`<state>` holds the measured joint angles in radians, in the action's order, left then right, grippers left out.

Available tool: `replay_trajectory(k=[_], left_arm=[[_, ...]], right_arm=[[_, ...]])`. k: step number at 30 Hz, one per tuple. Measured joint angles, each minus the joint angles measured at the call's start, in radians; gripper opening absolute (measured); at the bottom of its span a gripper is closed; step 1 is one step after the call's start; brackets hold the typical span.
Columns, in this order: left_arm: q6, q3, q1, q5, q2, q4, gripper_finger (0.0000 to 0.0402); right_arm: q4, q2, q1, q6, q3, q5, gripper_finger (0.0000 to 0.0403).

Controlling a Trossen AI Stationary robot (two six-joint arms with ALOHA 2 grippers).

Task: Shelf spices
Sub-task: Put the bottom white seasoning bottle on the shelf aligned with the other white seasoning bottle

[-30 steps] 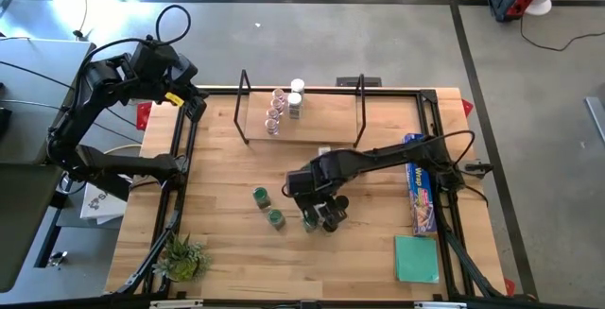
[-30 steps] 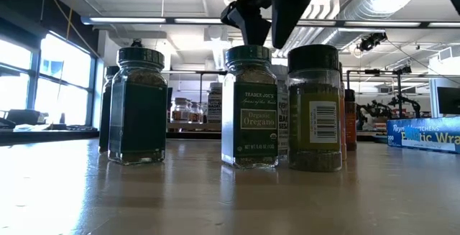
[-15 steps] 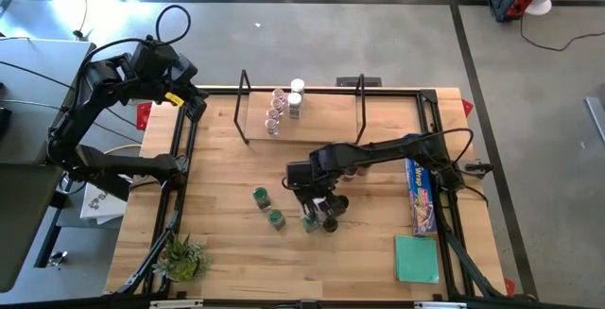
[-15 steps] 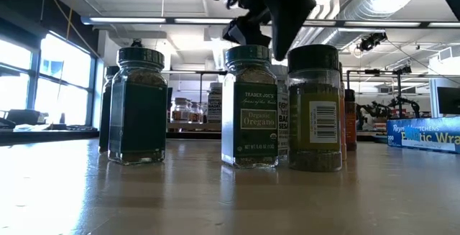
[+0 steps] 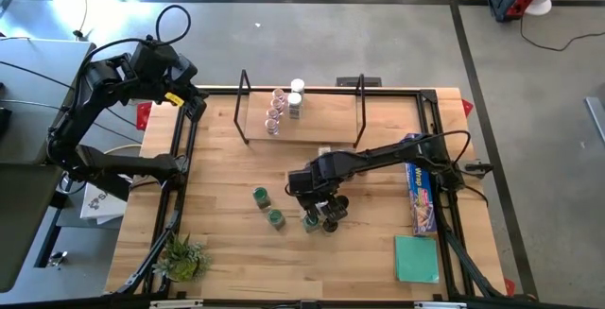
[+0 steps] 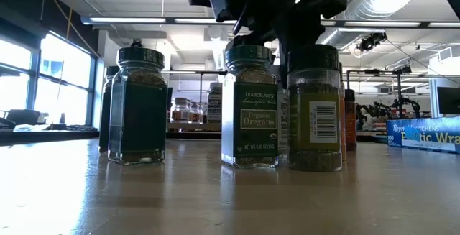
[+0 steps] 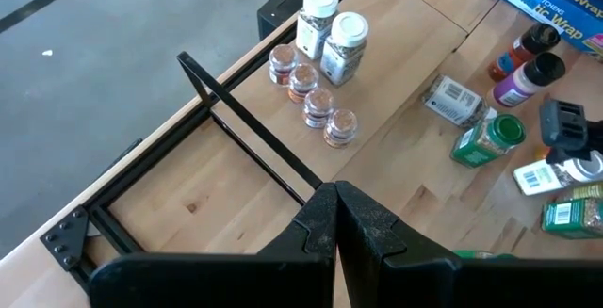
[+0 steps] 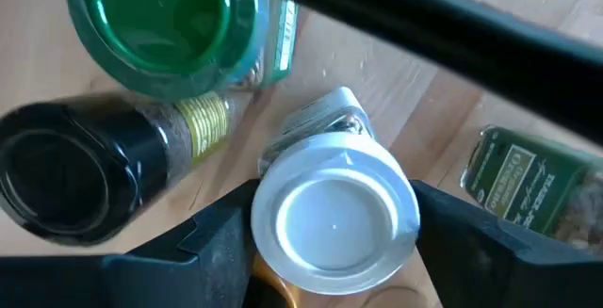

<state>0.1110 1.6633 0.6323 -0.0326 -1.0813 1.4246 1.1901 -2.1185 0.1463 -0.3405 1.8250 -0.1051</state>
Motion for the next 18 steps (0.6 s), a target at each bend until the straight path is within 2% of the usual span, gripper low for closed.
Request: replay_trajectory(k=[5, 8, 18], left_arm=[[0.0, 0.0, 0.0, 0.0, 0.0, 0.0, 0.0001], [-0.001, 0.0, 0.0, 0.0, 0.0, 0.0, 0.0001], [-0.001, 0.0, 0.0, 0.0, 0.0, -0.015, 0.0001]], right_arm=[[-0.015, 0.001, 0.0, 0.04, 0.003, 0.001, 0.0197], [0.003, -0.002, -0.002, 0.084, 0.04, 0.0, 0.0189], [0.146, 0.0, -0.094, 0.338, 0.418, -0.027, 0.0189]])
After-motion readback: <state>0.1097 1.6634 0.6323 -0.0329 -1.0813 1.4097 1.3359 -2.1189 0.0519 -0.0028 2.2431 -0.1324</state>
